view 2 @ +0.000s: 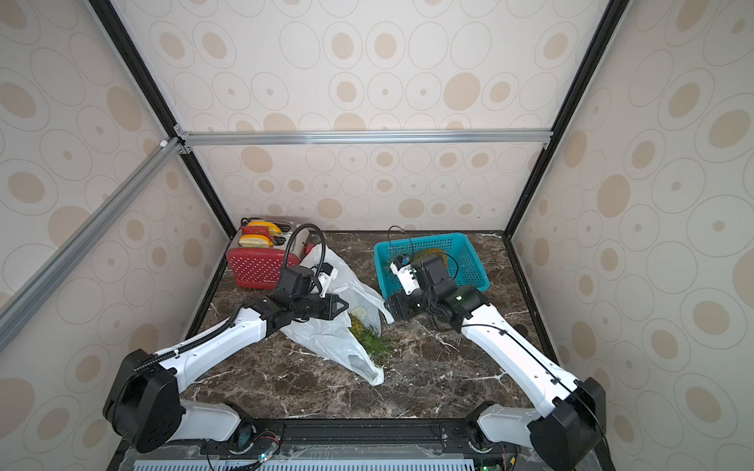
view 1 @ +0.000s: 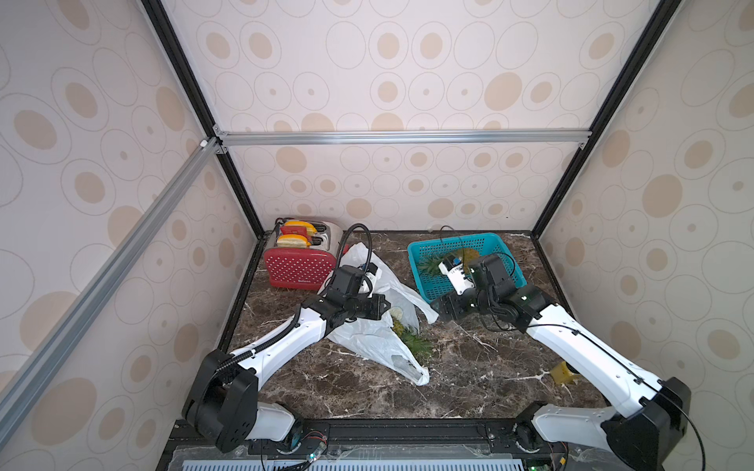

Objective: Place the pineapple into a plastic bag & tie a knot
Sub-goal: Adjust the pineapple in the basket.

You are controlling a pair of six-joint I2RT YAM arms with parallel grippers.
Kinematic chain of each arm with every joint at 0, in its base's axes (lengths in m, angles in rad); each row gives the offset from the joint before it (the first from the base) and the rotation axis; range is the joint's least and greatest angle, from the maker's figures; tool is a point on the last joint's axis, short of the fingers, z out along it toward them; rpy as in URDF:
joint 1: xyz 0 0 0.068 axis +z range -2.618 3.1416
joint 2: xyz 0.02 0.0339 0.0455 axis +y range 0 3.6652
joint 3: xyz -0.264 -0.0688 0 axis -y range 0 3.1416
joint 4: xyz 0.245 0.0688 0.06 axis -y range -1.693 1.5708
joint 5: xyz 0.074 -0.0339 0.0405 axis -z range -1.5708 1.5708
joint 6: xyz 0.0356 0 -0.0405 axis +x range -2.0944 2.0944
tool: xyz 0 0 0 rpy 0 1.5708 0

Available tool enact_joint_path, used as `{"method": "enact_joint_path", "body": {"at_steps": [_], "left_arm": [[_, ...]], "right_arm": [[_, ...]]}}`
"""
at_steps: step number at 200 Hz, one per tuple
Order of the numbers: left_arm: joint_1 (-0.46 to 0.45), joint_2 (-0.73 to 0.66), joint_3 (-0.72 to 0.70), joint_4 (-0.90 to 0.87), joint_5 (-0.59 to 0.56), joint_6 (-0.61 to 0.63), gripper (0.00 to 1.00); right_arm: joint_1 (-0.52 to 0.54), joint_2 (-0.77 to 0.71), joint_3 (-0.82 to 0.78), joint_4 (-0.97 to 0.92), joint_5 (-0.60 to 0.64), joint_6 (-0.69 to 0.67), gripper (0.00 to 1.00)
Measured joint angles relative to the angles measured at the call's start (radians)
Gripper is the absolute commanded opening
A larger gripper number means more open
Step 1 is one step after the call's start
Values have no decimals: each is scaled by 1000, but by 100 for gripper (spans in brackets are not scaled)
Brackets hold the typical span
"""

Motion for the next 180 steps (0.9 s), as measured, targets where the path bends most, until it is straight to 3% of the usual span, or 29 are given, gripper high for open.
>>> {"method": "enact_joint_path", "body": {"at_steps": [45, 94, 136, 180], "left_arm": [[0, 15, 9, -18, -4, -5, 0], [0, 16, 26, -28, -5, -13, 0], [0, 15, 33, -39, -6, -14, 0], [0, -2, 33, -54, -9, -27, 0]], "right_arm": [[-15, 303, 241, -44, 254, 509, 92], [-55, 640, 535, -201, 389, 865, 99], [-108, 801, 558, -153, 411, 994, 100], [-113, 835, 554, 10, 429, 1015, 100]]}}
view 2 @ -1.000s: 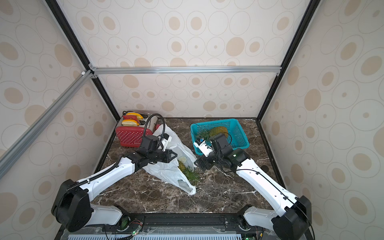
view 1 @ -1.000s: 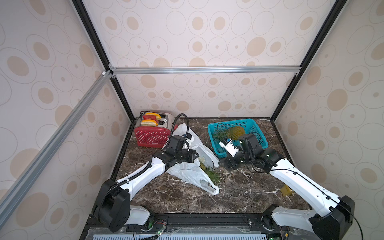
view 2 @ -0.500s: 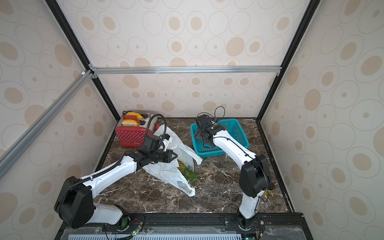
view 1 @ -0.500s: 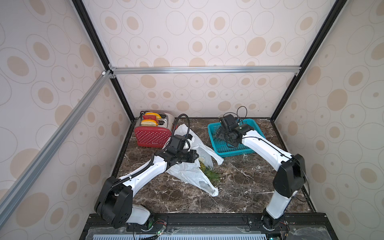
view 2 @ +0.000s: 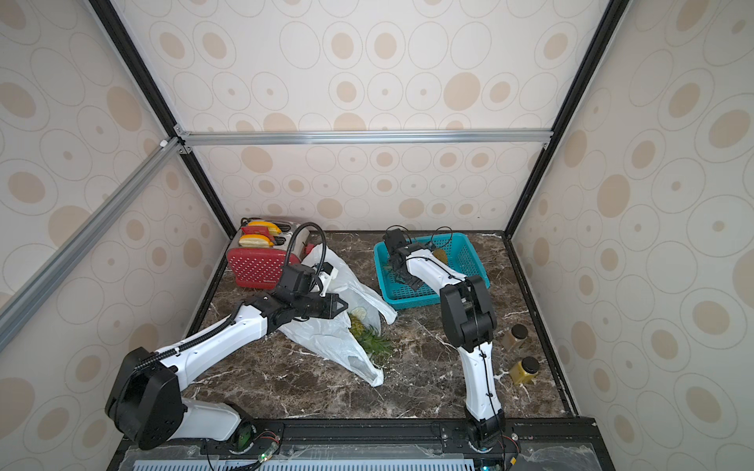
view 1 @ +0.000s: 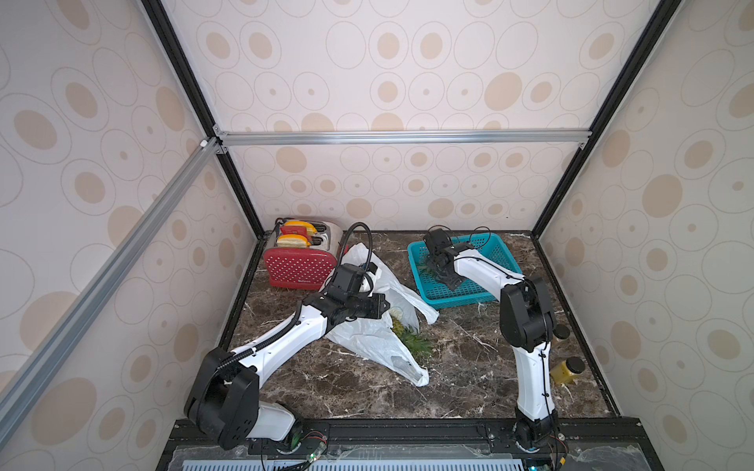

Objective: Place the pineapple into a plastic bag & tie a knot
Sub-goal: Adjust the pineapple in the basket.

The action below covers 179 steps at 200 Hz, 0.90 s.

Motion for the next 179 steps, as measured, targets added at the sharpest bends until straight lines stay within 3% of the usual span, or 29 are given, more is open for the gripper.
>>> {"method": "enact_joint_path", "body": {"at_steps": [50, 113, 131, 179], "left_arm": [[0, -7, 2, -7, 1, -3, 0], [0, 32, 33, -27, 3, -6, 0], [0, 35, 35, -33, 5, -7, 0], [0, 50, 51, -61, 5, -7, 0]], "right_arm": [[0, 13, -35, 142, 0, 66, 100], [1, 144, 29, 274, 39, 193, 99], [0, 181, 64, 294, 56, 229, 84], [-2, 213, 69, 374, 74, 269, 25]]}}
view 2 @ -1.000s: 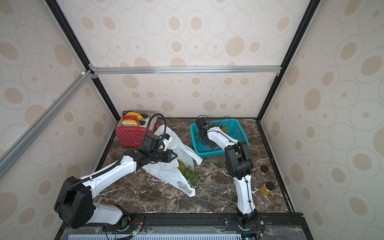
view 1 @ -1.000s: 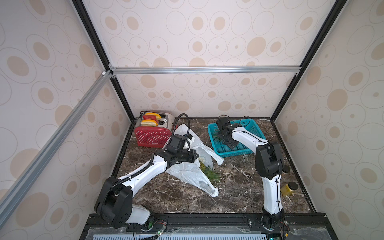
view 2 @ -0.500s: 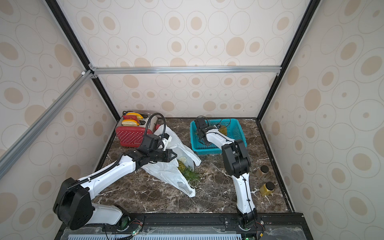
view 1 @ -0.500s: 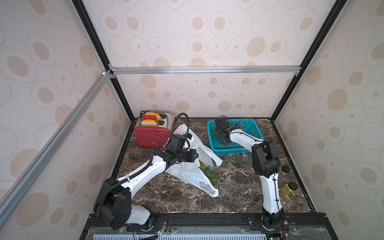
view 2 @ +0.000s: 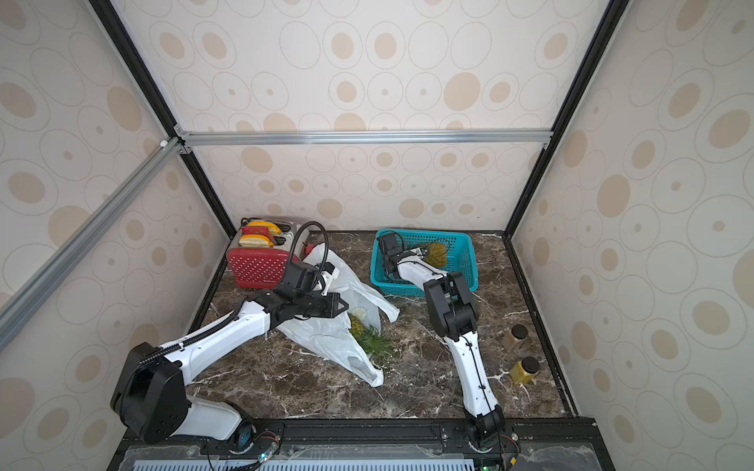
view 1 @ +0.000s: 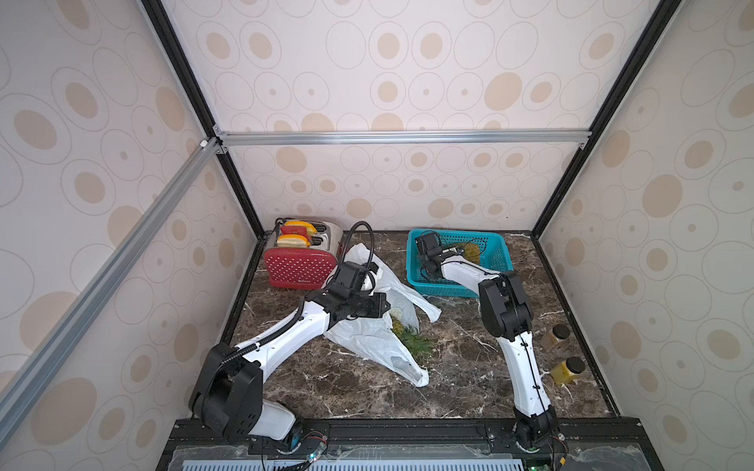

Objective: Place the pineapple into a plastic bag & tie a knot
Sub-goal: Adjust the pineapple in the basket.

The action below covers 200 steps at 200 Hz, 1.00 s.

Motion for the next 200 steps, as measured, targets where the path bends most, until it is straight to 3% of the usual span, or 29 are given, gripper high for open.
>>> {"method": "enact_joint_path", "body": {"at_steps": [24, 91, 167, 200], "left_arm": [[0, 13, 11, -8, 0, 0, 0], [0, 27, 18, -10, -1, -3, 0], [0, 24, 18, -7, -8, -14, 0], [0, 5, 11, -2, -13, -18, 0]], "right_arm": [[-4, -29, -79, 77, -1, -51, 0], [-31, -267, -411, 155, -184, -313, 0], [-106, -527, -549, -136, -555, -935, 0], [-160, -563, -571, -249, -658, -1168, 0]]}}
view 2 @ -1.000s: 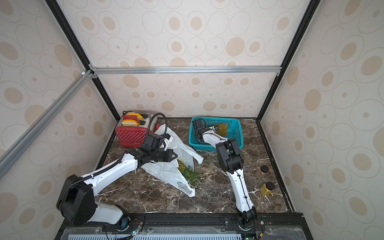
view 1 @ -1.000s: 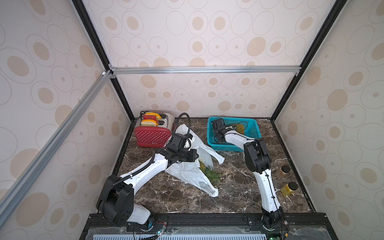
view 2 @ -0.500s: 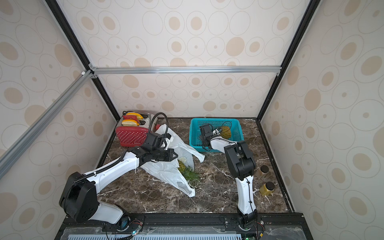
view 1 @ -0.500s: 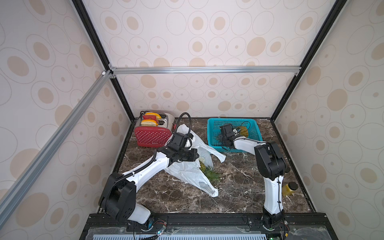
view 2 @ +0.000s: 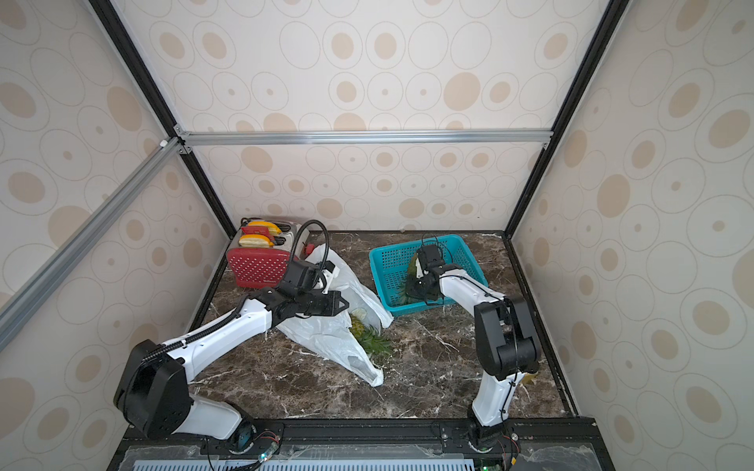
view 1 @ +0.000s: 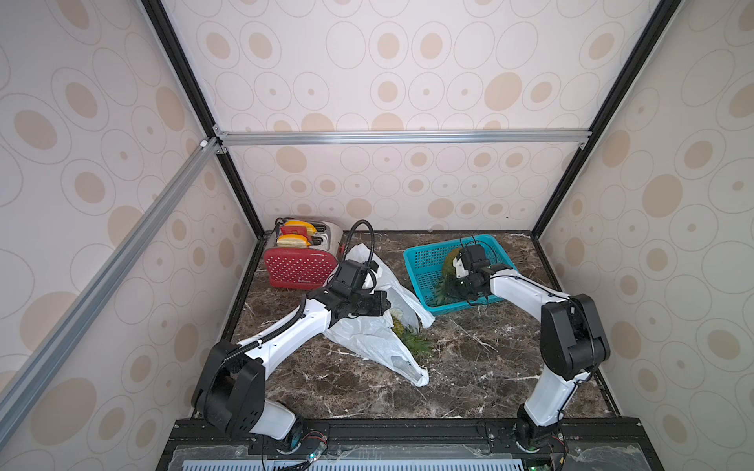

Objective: Place the pineapple into a plastic bag & tie a knot
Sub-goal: Adjust the pineapple in the basket.

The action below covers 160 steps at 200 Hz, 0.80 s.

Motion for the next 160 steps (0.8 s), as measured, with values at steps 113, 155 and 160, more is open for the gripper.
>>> {"method": "enact_joint_path", "body": {"at_steps": [113, 155, 160], "left_arm": [[0, -4, 0, -8, -10, 5, 0], [0, -4, 0, -7, -5, 6, 0], [0, -4, 0, -7, -3, 7, 0]], "right_arm": [[-25, -158, 39, -136, 2, -128, 100], [-2, -195, 18, -112, 140, 117, 100], [4, -181, 18, -109, 155, 140, 100]]}}
